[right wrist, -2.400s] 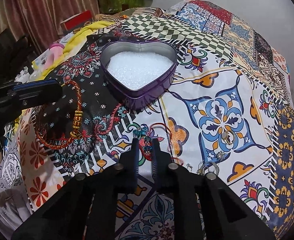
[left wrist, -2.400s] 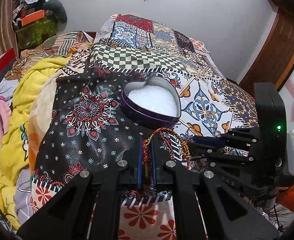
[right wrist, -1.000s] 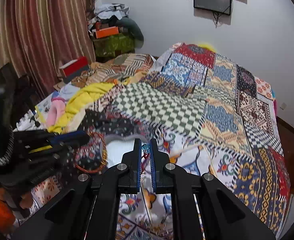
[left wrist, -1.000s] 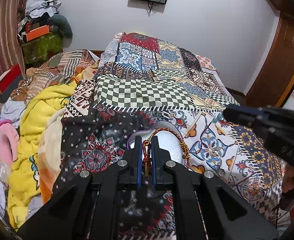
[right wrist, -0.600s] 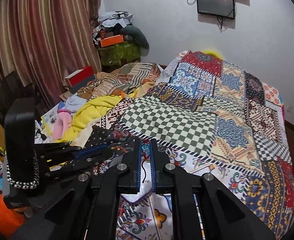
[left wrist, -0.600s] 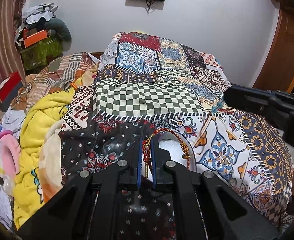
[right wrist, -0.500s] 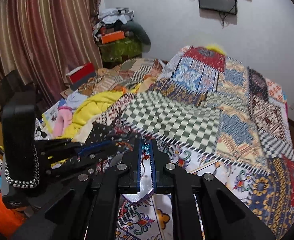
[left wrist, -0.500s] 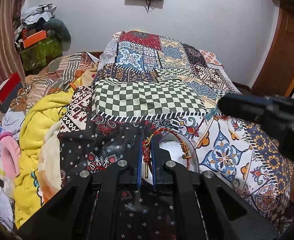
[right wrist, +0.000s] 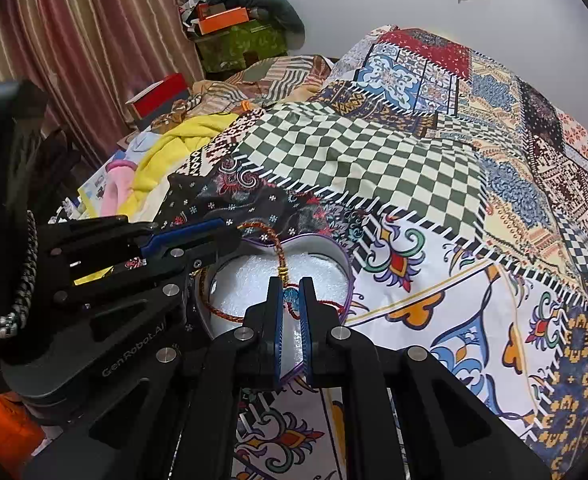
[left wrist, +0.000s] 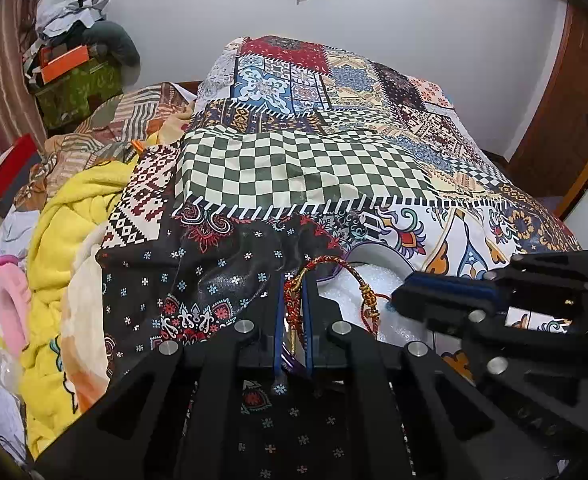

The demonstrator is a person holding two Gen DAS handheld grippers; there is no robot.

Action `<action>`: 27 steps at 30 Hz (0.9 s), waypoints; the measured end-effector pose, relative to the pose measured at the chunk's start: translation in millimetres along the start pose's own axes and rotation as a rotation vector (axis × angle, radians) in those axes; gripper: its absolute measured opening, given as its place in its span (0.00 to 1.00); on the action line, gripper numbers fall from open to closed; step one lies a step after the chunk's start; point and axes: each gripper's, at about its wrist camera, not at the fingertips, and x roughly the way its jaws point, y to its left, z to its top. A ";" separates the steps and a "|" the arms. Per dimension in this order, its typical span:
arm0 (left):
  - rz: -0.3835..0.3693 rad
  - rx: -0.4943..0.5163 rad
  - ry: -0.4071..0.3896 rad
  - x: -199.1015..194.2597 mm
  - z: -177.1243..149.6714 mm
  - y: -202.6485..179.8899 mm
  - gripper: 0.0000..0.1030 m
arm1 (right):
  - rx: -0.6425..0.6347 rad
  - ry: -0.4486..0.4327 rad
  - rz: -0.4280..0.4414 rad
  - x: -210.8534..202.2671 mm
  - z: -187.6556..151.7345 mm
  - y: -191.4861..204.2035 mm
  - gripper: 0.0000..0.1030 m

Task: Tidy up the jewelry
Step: 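Carry the bracelet over the purple heart tin and open the left gripper, then withdraw the left tool from the tin toward the remaining jewelry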

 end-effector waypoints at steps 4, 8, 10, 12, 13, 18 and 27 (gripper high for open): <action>0.003 0.008 0.002 -0.1 0.4 -1.7 0.06 | 0.002 0.004 -0.002 1.3 -1.1 -1.1 0.07; 0.002 0.008 0.001 -2.9 0.1 -1.5 0.06 | -0.002 0.014 0.004 2.3 -1.7 -1.6 0.07; 0.005 0.010 0.000 -5.8 -0.6 -2.5 0.06 | -0.020 0.026 0.001 2.5 -2.9 1.2 0.07; 0.007 0.013 -0.002 -9.0 -0.9 -3.1 0.06 | -0.035 0.033 -0.011 2.2 -4.2 4.4 0.07; 0.010 0.015 -0.004 -11.2 -1.0 -3.4 0.07 | -0.042 0.037 -0.015 1.6 -4.6 5.7 0.08; 0.034 0.018 -0.023 -23.8 -0.6 -3.5 0.25 | -0.074 0.009 -0.083 -9.5 -6.9 13.2 0.38; 0.062 -0.001 -0.093 -63.4 3.4 3.0 0.37 | -0.087 -0.099 -0.151 -49.7 -4.3 18.7 0.54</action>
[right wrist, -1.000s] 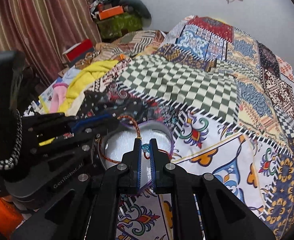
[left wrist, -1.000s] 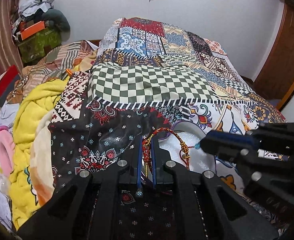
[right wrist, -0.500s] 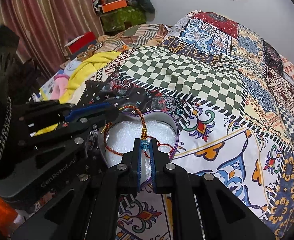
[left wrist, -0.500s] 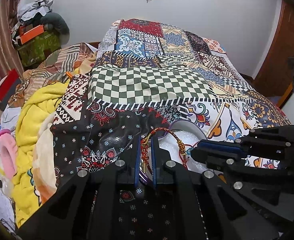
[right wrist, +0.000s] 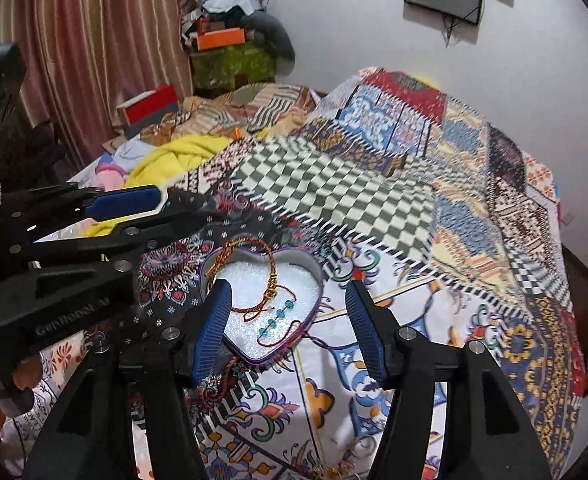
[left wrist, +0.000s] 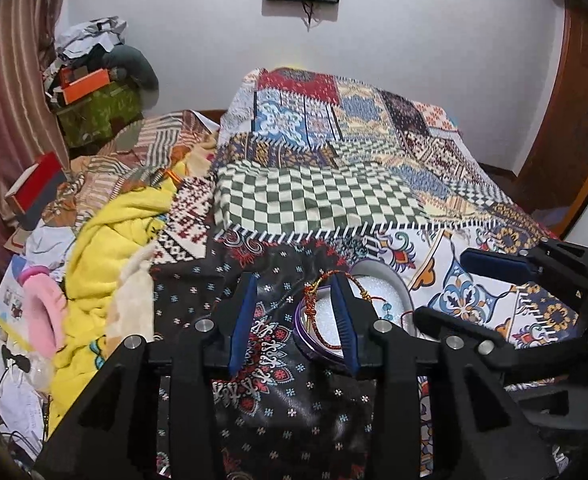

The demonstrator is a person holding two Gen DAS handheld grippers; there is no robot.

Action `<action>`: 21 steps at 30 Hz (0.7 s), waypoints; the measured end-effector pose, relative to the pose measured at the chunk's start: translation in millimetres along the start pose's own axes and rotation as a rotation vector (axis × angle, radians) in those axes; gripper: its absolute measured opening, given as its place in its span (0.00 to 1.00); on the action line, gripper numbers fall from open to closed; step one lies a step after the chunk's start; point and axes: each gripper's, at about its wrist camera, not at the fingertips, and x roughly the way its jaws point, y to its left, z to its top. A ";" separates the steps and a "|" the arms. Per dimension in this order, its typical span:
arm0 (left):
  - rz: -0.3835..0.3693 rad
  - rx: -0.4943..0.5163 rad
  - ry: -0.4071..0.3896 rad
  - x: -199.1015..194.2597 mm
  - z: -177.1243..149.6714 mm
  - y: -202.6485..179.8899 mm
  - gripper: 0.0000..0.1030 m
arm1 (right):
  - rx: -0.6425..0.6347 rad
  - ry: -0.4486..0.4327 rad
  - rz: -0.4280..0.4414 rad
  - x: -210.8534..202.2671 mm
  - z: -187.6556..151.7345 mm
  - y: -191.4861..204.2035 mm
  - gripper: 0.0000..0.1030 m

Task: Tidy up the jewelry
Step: 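Withdraw the left tool from the tin toward the remaining jewelry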

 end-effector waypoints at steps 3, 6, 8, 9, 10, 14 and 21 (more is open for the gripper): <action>0.005 0.001 -0.031 -17.1 2.4 -0.9 0.40 | 0.011 -0.030 -0.015 -15.4 0.6 -2.7 0.54; 0.009 0.012 -0.063 -34.1 4.4 -4.6 0.45 | 0.019 -0.058 -0.028 -29.3 0.0 -5.4 0.54; 0.009 0.019 -0.077 -41.9 4.7 -8.0 0.47 | 0.019 -0.075 -0.042 -38.1 -1.5 -6.8 0.54; 0.007 0.023 -0.085 -46.2 4.9 -9.7 0.47 | 0.021 -0.084 -0.049 -43.0 -2.4 -7.7 0.54; 0.006 0.028 -0.093 -51.1 5.0 -12.0 0.48 | 0.022 -0.089 -0.052 -46.8 -3.4 -8.3 0.54; -0.007 0.044 -0.118 -67.9 2.8 -22.7 0.54 | 0.032 -0.117 -0.071 -64.4 -10.2 -14.2 0.54; -0.044 0.073 -0.111 -78.7 -7.2 -43.5 0.58 | 0.060 -0.128 -0.116 -83.6 -30.7 -29.7 0.59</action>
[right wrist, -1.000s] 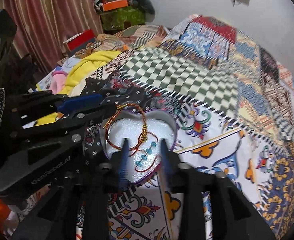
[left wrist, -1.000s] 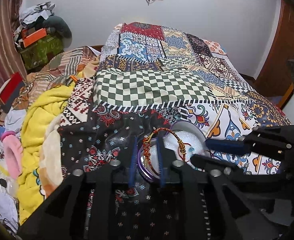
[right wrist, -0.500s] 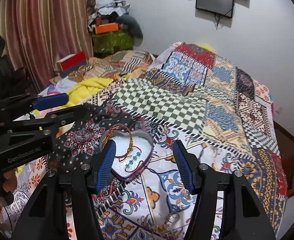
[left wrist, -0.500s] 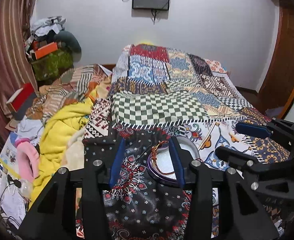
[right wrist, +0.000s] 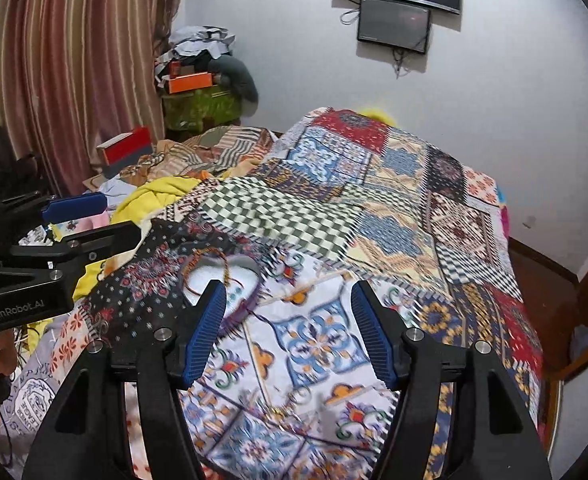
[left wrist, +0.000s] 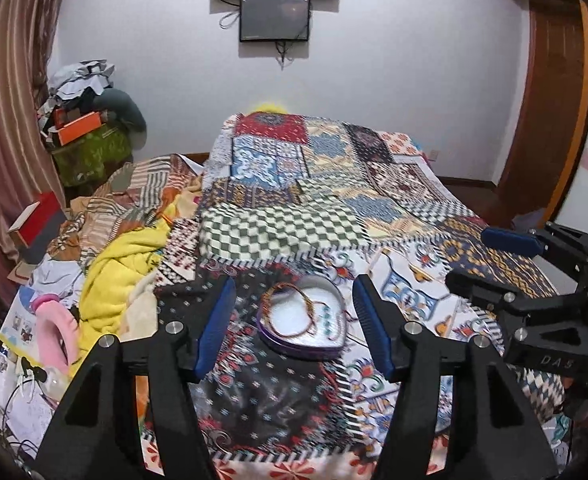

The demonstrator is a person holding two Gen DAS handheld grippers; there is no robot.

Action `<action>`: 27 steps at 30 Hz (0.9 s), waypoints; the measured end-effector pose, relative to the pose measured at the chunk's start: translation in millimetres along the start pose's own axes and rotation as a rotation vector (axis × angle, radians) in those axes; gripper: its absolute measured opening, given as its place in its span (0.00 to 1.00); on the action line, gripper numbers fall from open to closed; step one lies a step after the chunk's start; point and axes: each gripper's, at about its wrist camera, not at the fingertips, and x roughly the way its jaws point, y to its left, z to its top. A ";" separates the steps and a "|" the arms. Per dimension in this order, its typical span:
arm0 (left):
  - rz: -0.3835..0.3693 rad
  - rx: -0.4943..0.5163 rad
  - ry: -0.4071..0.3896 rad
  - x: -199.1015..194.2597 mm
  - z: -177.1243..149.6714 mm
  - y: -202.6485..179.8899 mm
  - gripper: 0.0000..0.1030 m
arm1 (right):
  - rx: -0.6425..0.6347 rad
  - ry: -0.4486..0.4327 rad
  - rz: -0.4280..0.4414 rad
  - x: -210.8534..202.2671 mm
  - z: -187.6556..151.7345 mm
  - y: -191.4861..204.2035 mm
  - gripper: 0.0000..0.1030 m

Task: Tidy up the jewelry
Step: 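Withdraw the left tool from the tin toward the remaining jewelry, then grasp a silver ring with the right gripper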

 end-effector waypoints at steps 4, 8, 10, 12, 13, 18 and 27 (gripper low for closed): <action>-0.033 0.012 0.049 7.8 -11.4 -13.3 0.58 | 0.023 0.018 -0.042 -6.0 -16.5 -14.1 0.59; -0.065 0.015 0.127 27.0 -25.0 -26.1 0.58 | 0.083 0.054 -0.060 -7.7 -35.0 -36.0 0.60; -0.080 0.022 0.159 34.8 -30.8 -32.8 0.58 | 0.110 0.087 -0.063 -6.7 -47.1 -46.7 0.60; -0.092 0.033 0.186 42.5 -36.6 -40.8 0.58 | 0.127 0.116 -0.065 -5.0 -58.2 -55.4 0.60; -0.100 0.036 0.202 47.0 -40.0 -44.7 0.58 | 0.135 0.130 -0.066 -4.4 -63.8 -59.8 0.60; -0.153 0.036 0.278 67.1 -53.8 -59.2 0.58 | 0.176 0.196 -0.048 0.9 -86.4 -71.9 0.60; -0.218 0.100 0.393 101.6 -80.0 -90.0 0.40 | 0.165 0.219 -0.016 4.9 -97.5 -68.3 0.60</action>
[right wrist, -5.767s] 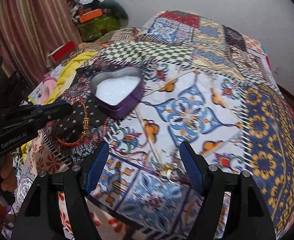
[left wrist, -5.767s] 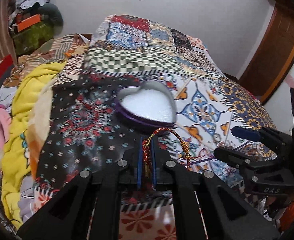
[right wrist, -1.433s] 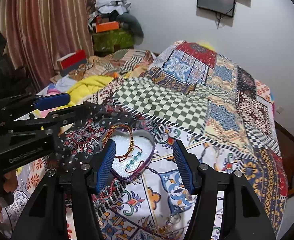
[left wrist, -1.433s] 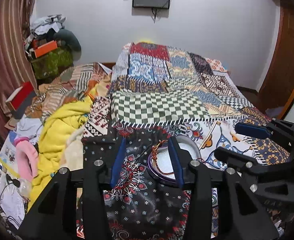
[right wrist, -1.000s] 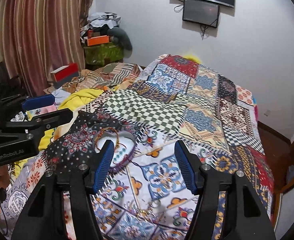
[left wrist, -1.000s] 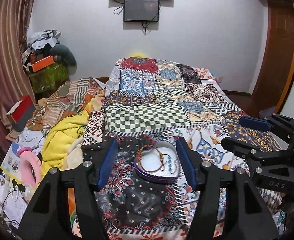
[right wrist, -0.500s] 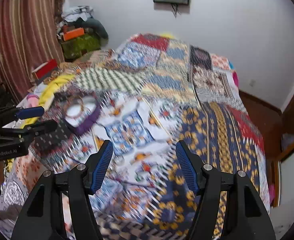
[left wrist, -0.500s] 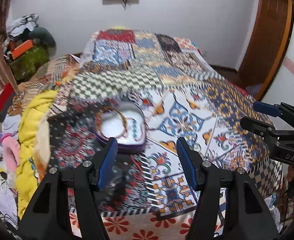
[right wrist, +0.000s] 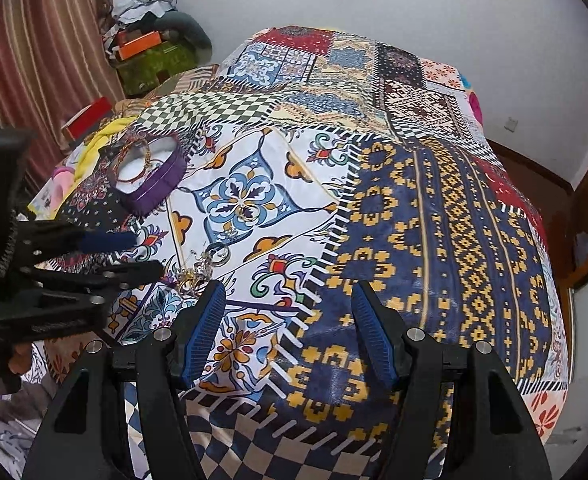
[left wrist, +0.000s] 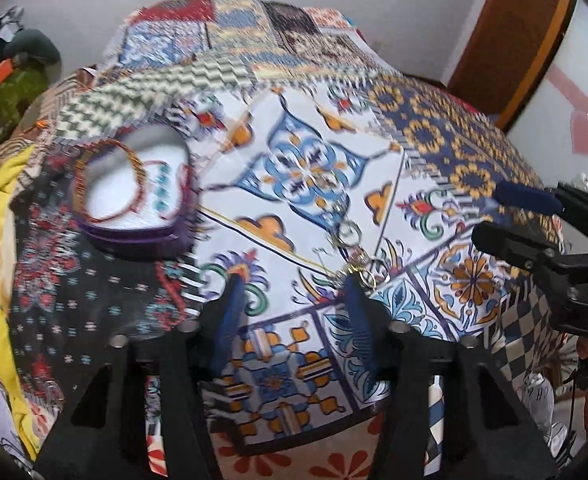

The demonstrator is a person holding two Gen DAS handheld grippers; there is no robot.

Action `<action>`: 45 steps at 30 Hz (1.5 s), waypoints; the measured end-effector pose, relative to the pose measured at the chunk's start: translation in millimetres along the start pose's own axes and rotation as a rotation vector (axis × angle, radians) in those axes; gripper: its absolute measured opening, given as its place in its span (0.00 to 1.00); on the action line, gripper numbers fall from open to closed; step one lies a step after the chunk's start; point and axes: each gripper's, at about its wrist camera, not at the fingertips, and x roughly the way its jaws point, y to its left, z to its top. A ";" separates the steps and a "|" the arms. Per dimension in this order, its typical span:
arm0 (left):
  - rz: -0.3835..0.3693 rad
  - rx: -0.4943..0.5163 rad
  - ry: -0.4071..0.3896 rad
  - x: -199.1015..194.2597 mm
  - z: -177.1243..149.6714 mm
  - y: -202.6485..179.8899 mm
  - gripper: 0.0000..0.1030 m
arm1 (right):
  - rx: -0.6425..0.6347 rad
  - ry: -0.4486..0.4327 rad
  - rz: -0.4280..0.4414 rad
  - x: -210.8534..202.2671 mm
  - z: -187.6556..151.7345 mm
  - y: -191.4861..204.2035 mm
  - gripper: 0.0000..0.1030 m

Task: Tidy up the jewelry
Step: 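Grasp a silver ring with the right gripper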

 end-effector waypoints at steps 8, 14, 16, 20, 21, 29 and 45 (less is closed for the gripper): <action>-0.048 0.046 0.021 13.8 -2.7 -14.0 0.26 | -0.019 0.014 0.020 6.1 0.7 5.3 0.60; -0.052 0.071 0.008 21.3 1.6 -20.0 0.14 | -0.025 0.023 0.024 10.8 1.9 8.3 0.60; -0.059 0.062 0.004 23.7 3.3 -18.0 0.10 | -0.029 0.027 0.026 12.1 2.8 9.9 0.60; -0.083 0.041 -0.003 22.7 4.9 -13.8 0.08 | -0.029 0.036 0.035 14.9 4.2 11.4 0.60; -0.082 0.036 -0.006 20.8 4.5 -12.3 0.08 | -0.030 0.037 0.036 15.7 4.7 12.2 0.60; -0.080 -0.008 -0.065 -7.3 -1.1 7.5 0.08 | -0.051 0.068 0.058 28.6 8.6 25.6 0.60; -0.027 -0.064 -0.113 -26.0 -12.7 41.1 0.08 | -0.041 0.156 0.087 60.0 17.8 39.1 0.35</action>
